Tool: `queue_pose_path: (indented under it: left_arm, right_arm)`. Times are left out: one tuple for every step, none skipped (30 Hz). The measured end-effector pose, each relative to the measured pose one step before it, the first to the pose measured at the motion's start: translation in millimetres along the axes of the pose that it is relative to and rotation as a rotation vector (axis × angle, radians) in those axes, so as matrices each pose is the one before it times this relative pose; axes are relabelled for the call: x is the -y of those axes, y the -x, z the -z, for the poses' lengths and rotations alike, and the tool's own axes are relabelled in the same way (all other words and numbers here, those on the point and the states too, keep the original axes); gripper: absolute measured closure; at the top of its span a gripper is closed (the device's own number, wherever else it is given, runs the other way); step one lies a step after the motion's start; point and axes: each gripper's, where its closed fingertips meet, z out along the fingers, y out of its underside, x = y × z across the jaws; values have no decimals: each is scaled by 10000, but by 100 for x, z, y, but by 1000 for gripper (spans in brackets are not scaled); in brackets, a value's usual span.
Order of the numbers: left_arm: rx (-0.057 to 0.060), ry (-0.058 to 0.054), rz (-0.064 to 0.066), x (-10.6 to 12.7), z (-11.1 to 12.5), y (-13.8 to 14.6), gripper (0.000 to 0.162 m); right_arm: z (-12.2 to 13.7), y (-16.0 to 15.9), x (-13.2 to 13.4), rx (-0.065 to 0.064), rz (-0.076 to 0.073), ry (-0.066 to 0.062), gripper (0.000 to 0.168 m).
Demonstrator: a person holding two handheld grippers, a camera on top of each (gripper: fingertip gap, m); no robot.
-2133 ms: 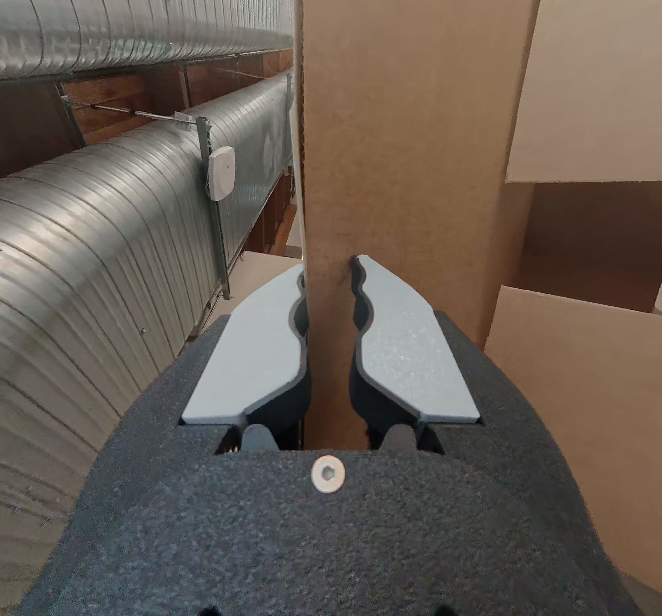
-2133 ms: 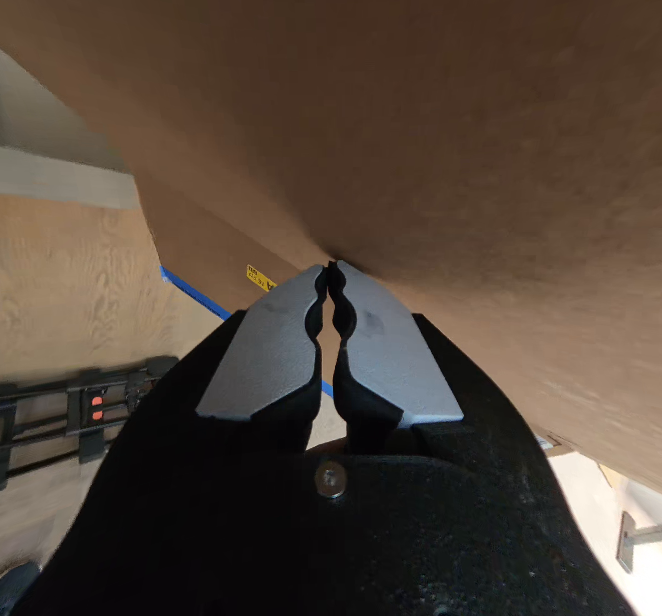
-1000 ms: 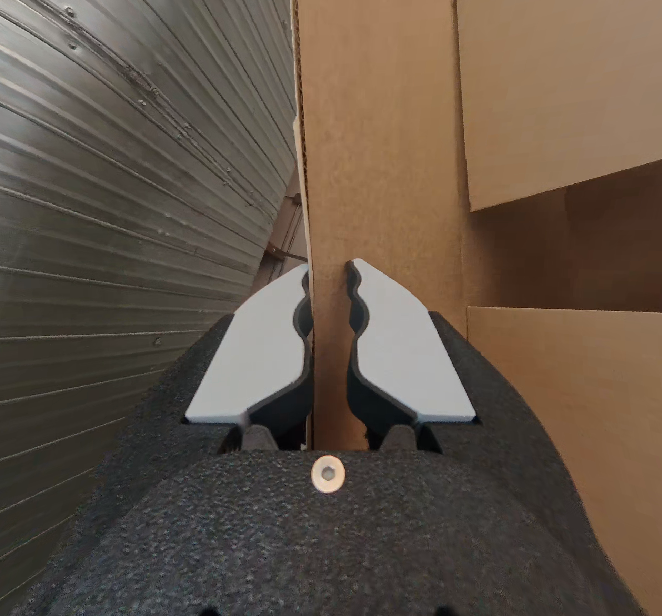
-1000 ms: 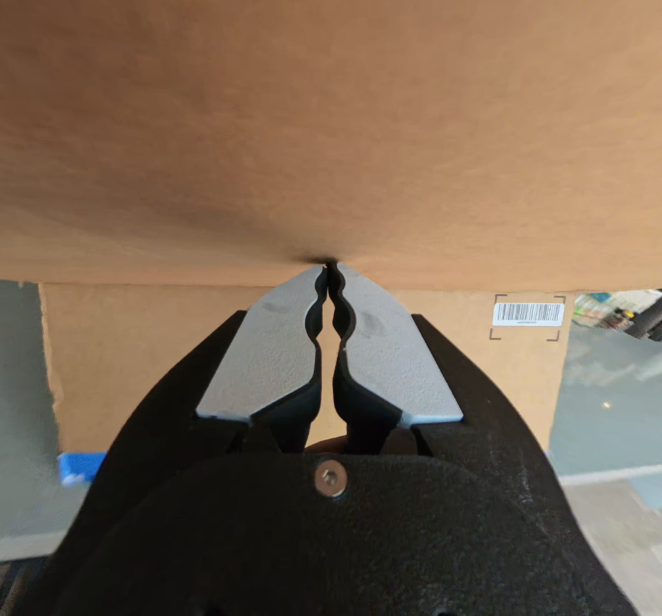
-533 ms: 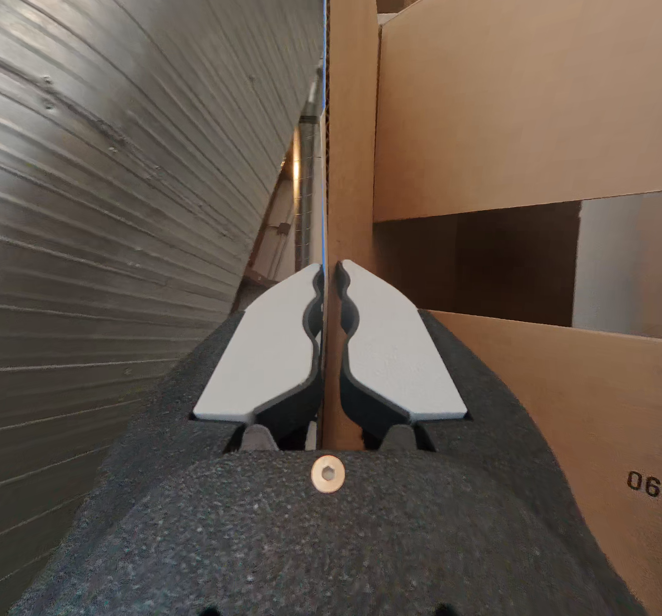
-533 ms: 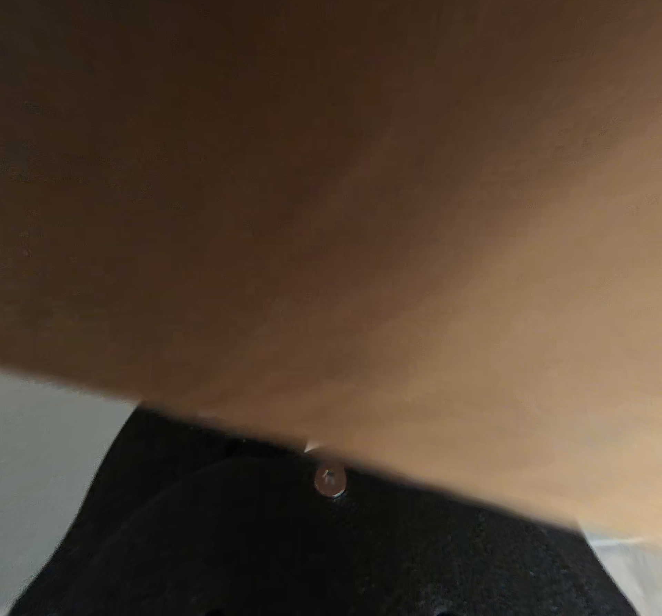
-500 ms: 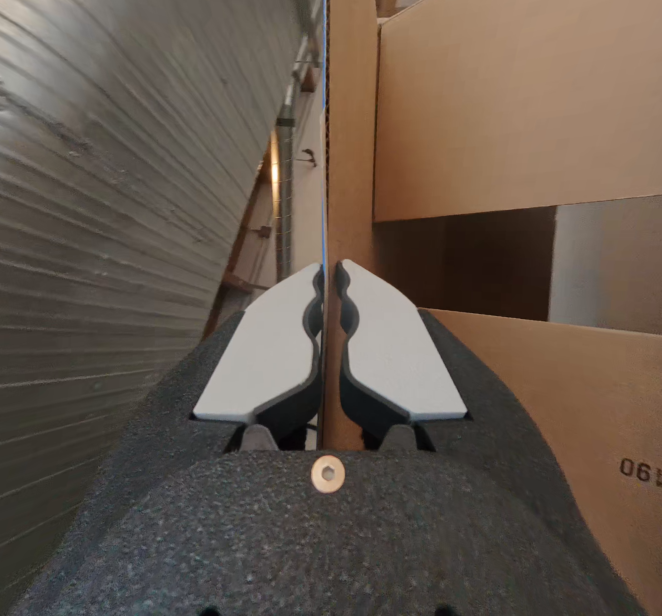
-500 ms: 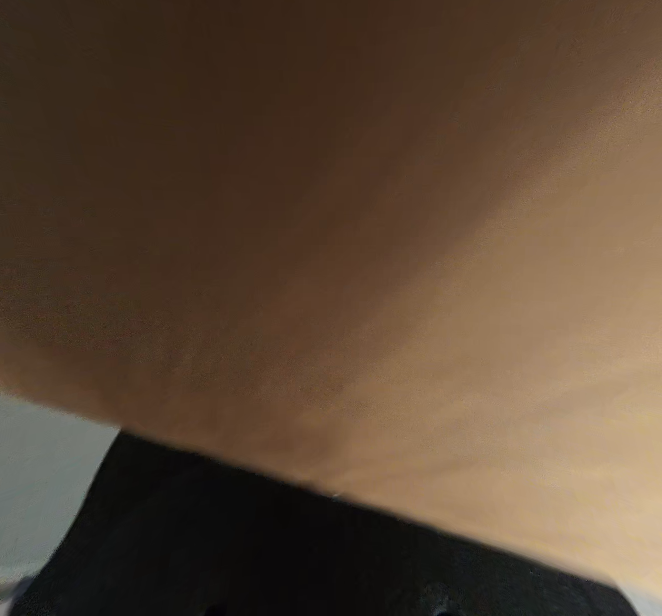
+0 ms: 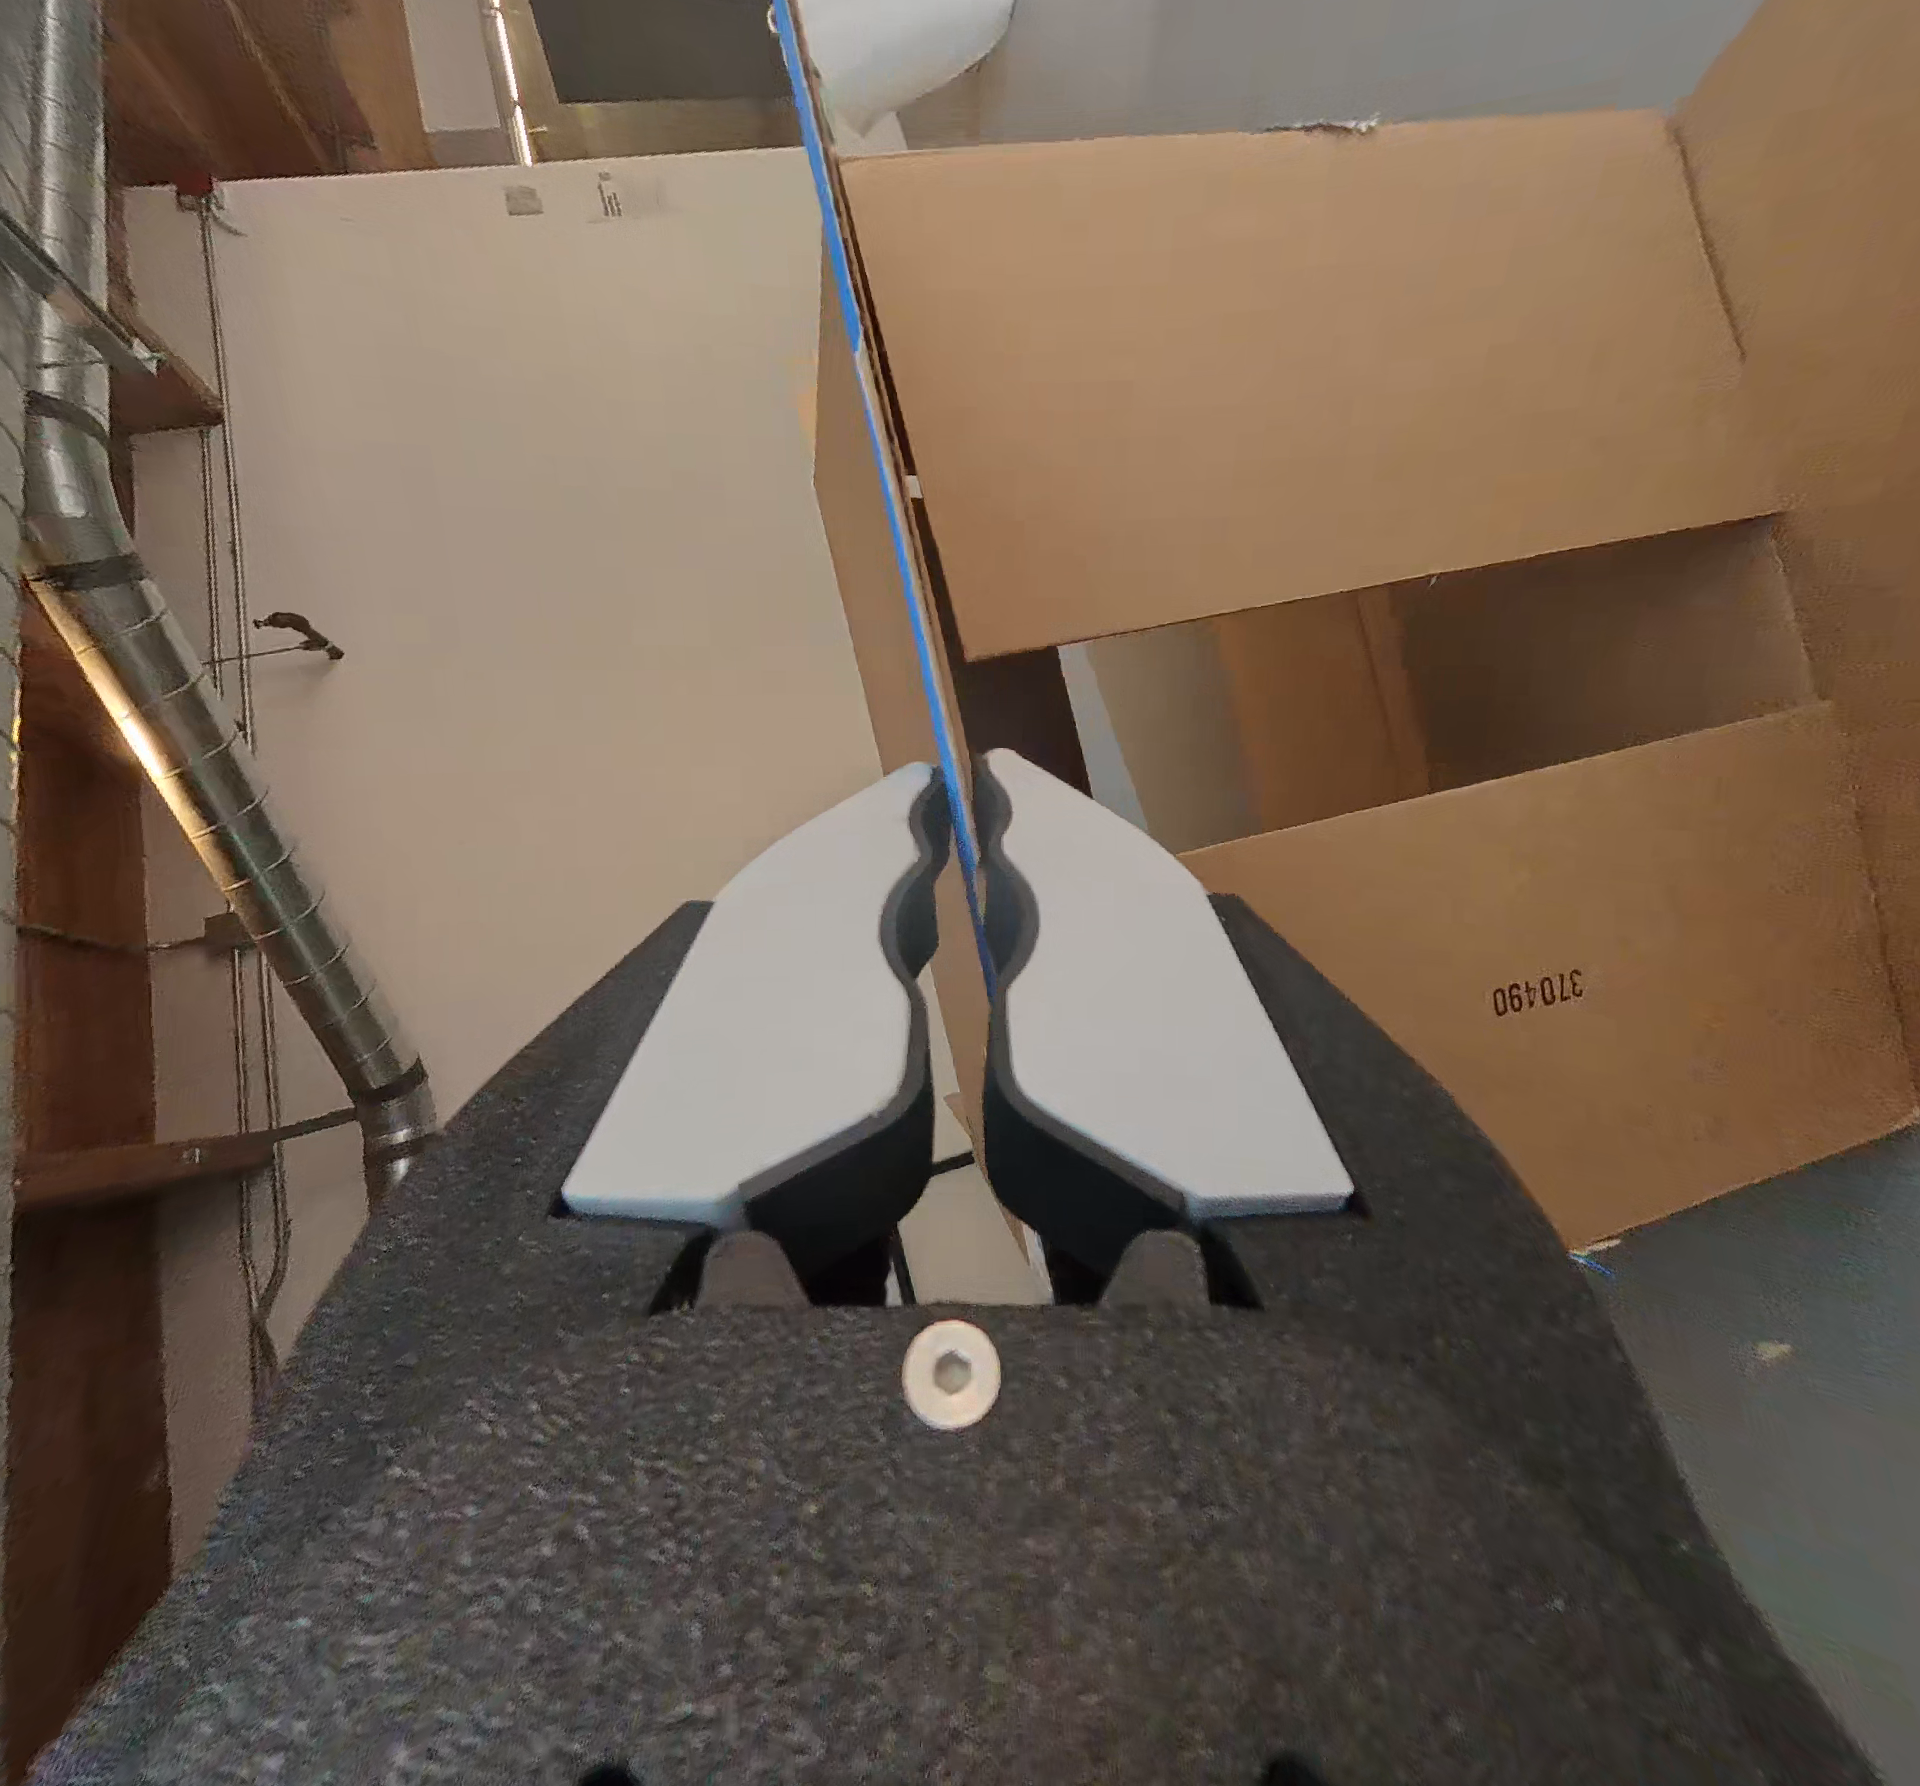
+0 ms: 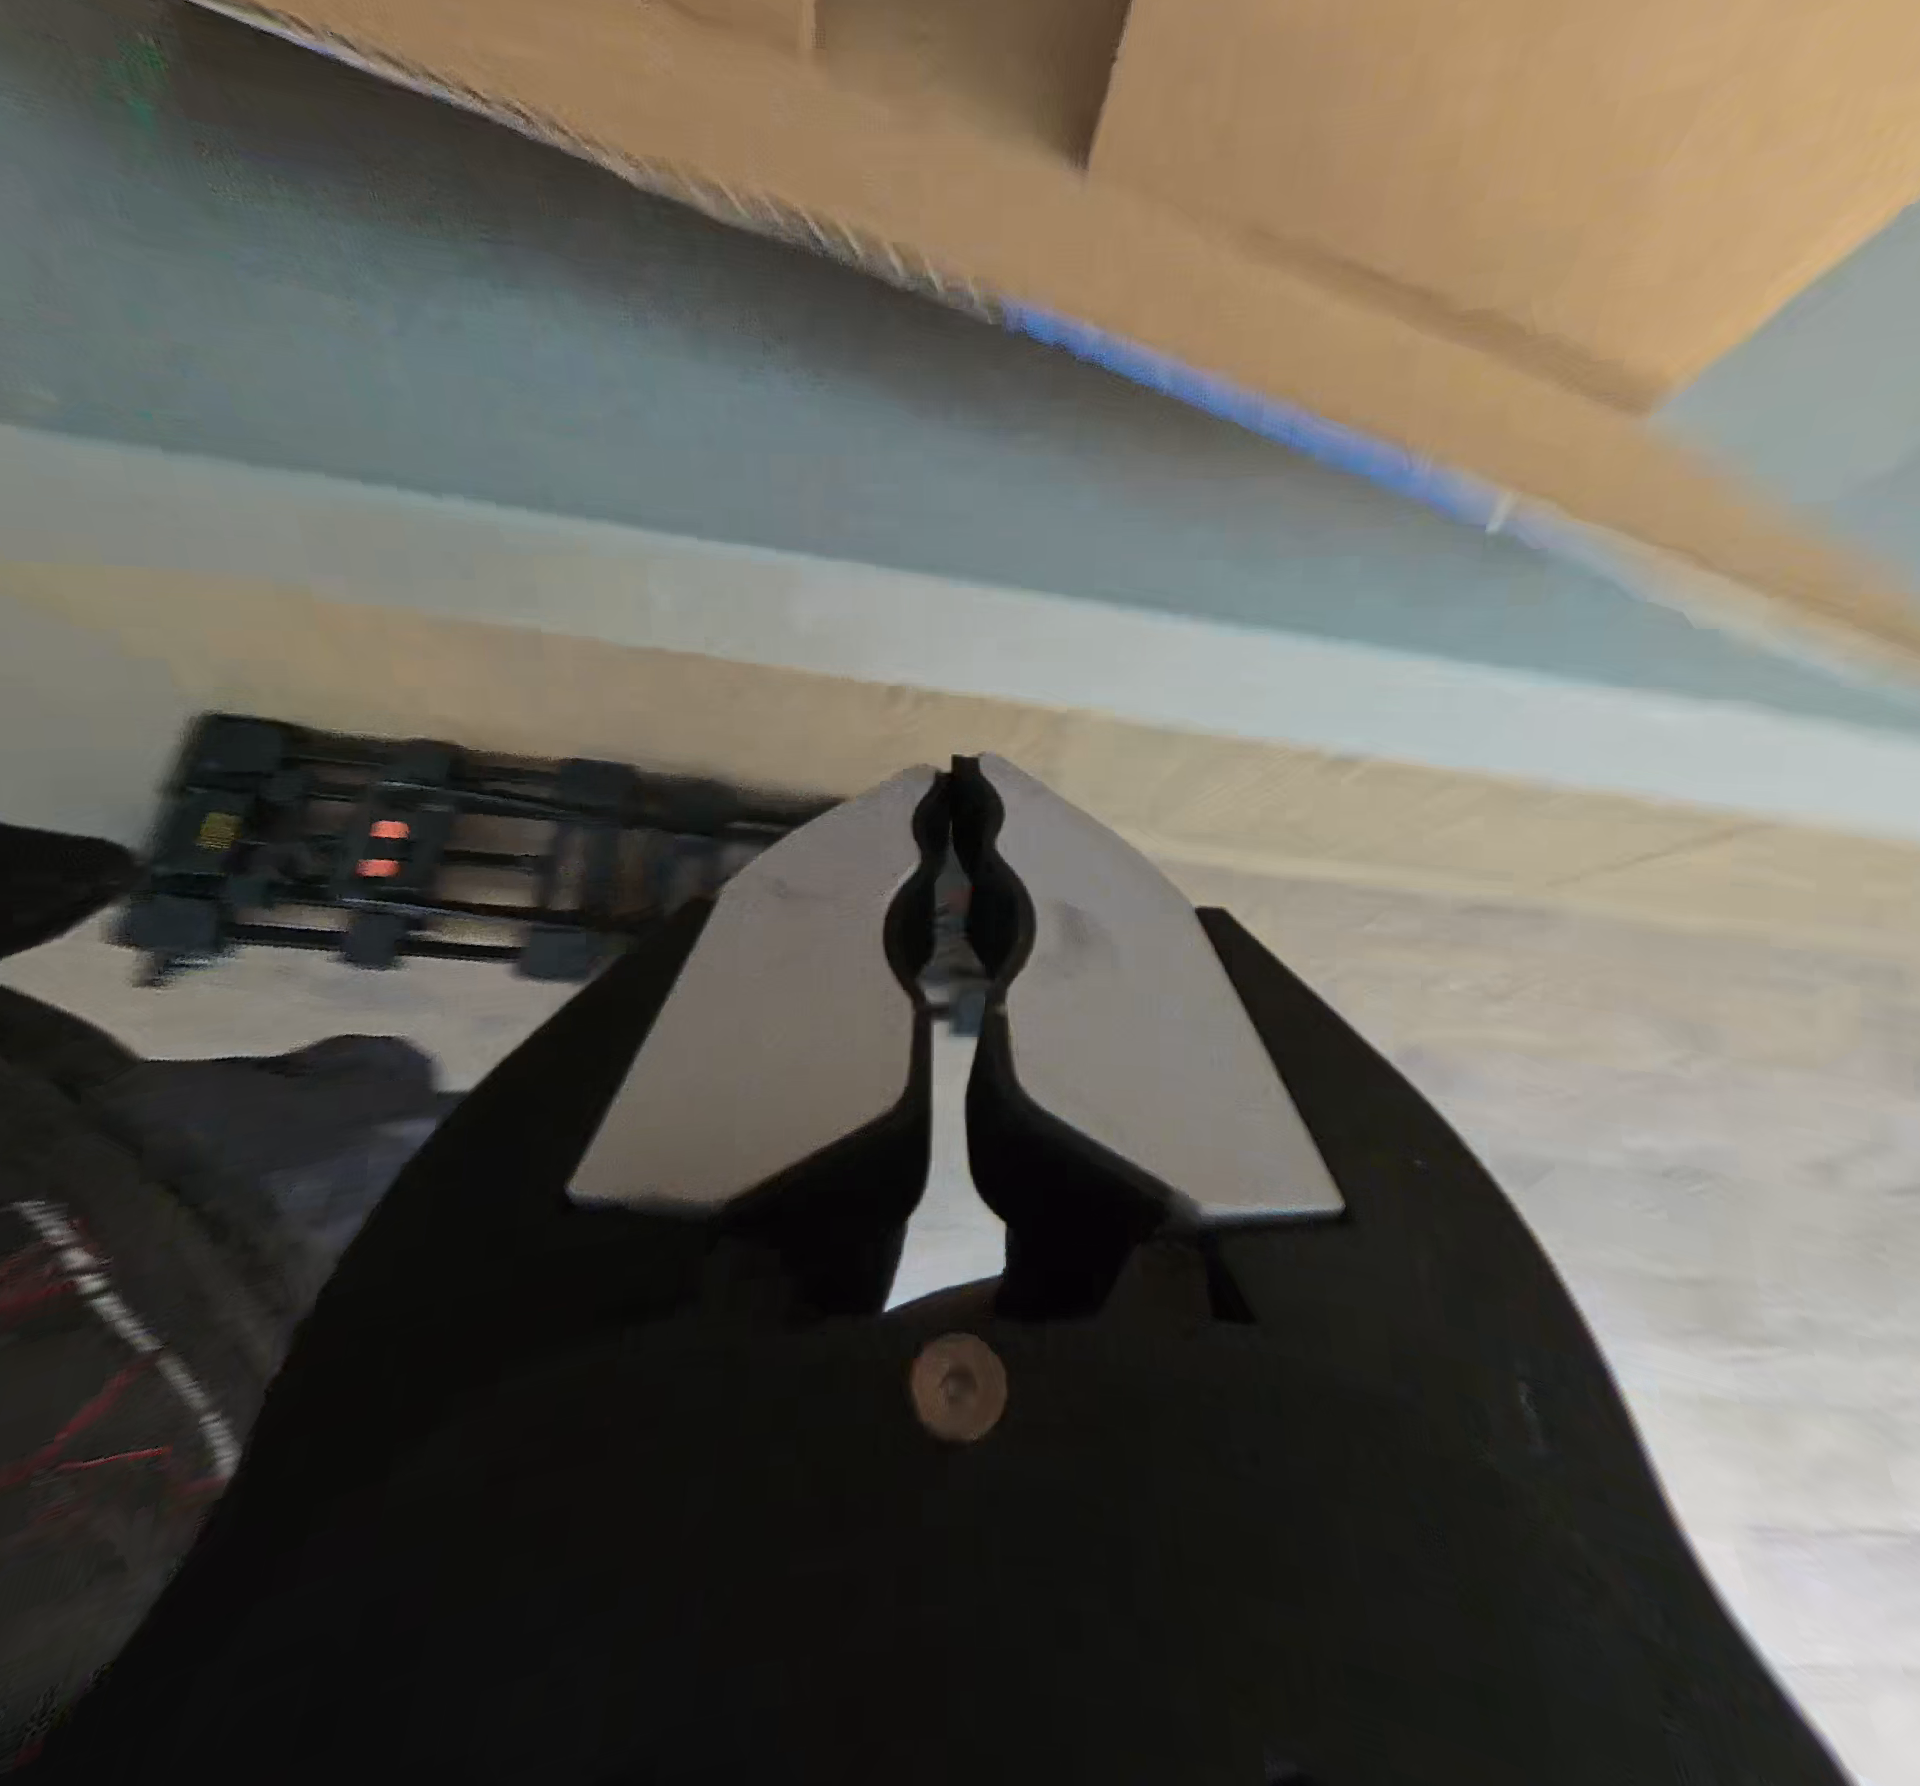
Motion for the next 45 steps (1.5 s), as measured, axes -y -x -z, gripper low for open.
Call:
queue_pose_path:
  left_arm:
    - [150, 182, -79, 398, -96, -255, 159]
    - [10, 23, 94, 565, 21, -321, 159]
    - [-35, 10, 180, 524, 107, -280, 159]
    - [24, 77, 82, 420, 253, -152, 159]
    - [15, 157, 5, 300, 360, -84, 159]
    - [-31, 87, 23, 323, 415, -54, 159]
    - [-86, 12, 117, 383, 395, -39, 158]
    - [-129, -21, 166, 424, 337, -84, 159]
    - [-124, -37, 144, 449, 300, -127, 158]
    - [-95, -62, 134, 511, 299, -118, 158]
    - [-100, -58, 154, 535, 282, -152, 158]
    - [-52, -36, 81, 501, 234, -133, 158]
    - [-20, -29, 23, 480, 204, -129, 158]
    - [-31, -27, 63, 454, 207, -120, 157]
    - [-66, -73, 47, 476, 232, -145, 158]
    - [-74, -134, 80, 546, 312, -122, 157]
    - [-66, -40, 60, 413, 279, -99, 157]
    - [2, -8, 5, 311, 184, -3, 157]
    - [-89, -37, 33, 245, 57, -95, 157]
    - [-171, -67, 101, 220, -71, -153, 157]
    - [-146, -58, 92, 165, -141, -90, 156]
    - [-120, -38, 58, 134, -148, -32, 155]
    - [-16, 6, 15, 24, -151, 122, 156]
    - [18, -32, 38, 1, -132, 225, 156]
    - [-40, -57, 89, -5, -97, 225, 156]
    - [-58, -76, 86, 26, -68, 219, 156]
    - [-76, -103, 67, 160, -39, 222, 155]
    - [-120, -122, 30, 308, -3, 175, 155]
    - [-51, 20, 2, 231, 40, 284, 155]
    - [132, 105, -153, 104, 74, 539, 156]
    - [15, 63, -94, 21, 0, 505, 156]
    - [-93, -1, 133, -90, -116, 567, 156]
    - [-9, -19, 127, -190, -203, 760, 156]
    - [46, 40, 62, -318, -295, 808, 156]
    - [-76, 43, 73, -282, -423, 530, 157]
    - [-146, 38, 94, -169, -508, 254, 156]
    - [-38, 32, 43, -42, -541, 201, 156]
    - [68, 51, -58, 50, -589, 190, 156]
    - [33, 33, -64, 183, -631, 19, 156]
    - [-45, 26, -47, 305, -644, -208, 156]
    - [48, 70, -101, 347, -684, -258, 156]
    - [234, 83, -186, 399, -618, -187, 156]
    - [399, 160, -251, 311, -439, -97, 157]
    - [137, 90, -194, 354, -380, -549, 157]
    - [156, 84, -33, 265, -308, -537, 157]
  right_arm:
    - [1441, -70, 1871, -408, 980, -371, 168]
    - [1507, -245, 2261, -360, 929, -475, 168]
    - [1421, -460, 2453, -320, 760, -565, 168]
    - [1130, -596, 2458, -243, 548, -610, 168]
    - [583, -558, 2192, -113, 345, -509, 168]
    - [-34, -353, 1717, 85, 197, -290, 168]
    - [-587, -102, 1268, 256, 149, -116, 168]
    - [-963, -117, 1001, 211, 164, -81, 168]
    - [-1171, -256, 907, 90, 150, -118, 168]
    - [-1325, -114, 797, 200, 64, -113, 166]
    - [-1475, 137, 614, 410, -96, -27, 159]
    - [-1553, 190, 479, 510, -256, 19, 149]
    - [-1573, -64, 442, 364, -316, -14, 139]
    - [-1438, -109, 604, 339, -402, -182, 130]
    - [-1302, -92, 485, 350, -358, -157, 116]
    - [-1170, -285, 261, 188, -271, -45, 106]
    - [-1012, -207, 212, 218, -252, -78, 95]
    - [-889, -6, 160, 352, -345, -126, 89]
    - [-773, 416, 58, 607, -444, -132, 84]
    - [-711, 474, -102, 616, -454, -50, 81]
    - [-619, 454, -147, 521, -332, -60, 82]
    - [-448, 245, 33, 238, -207, -206, 79]
    - [-143, -101, 110, -91, -40, -211, 80]
    - [172, -72, -29, -100, 66, -62, 85]
    - [465, 28, -115, -17, 66, -20, 94]
    - [595, 225, -153, 151, -2, -67, 100]
    - [595, 399, -206, 258, -107, -60, 105]
    - [536, 528, -261, 235, -54, 9, 105]
    - [512, 479, -234, 72, 126, 24, 104]
    - [564, 468, -81, 24, 206, -15, 105]
    - [636, 482, 68, 69, 135, -22, 107]
    - [747, 587, 171, 185, 87, -45, 113]
    - [843, 965, 199, 374, 132, -69, 124]
    - [796, 1589, 232, 561, 235, -141, 135]
    - [458, 1862, 345, 426, 275, -206, 135]
    - [65, 1982, 206, 307, 359, -36, 138]
    - [-397, 1998, -58, 183, 453, 232, 137]
    - [-763, 1958, -70, 36, 580, 354, 134]
    - [-1012, 2078, 163, 42, 688, 295, 132]
    - [-1154, 2068, 568, 25, 696, 127, 128]
    - [-1215, 1741, 763, -96, 615, 90, 123]
    - [-1155, 1121, 682, -309, 558, 183, 120]
    - [-928, 574, 587, -468, 516, 206, 120]
    - [-684, 285, 360, -424, 375, 249, 121]
    - [-479, -13, 23, -400, 220, 297, 121]
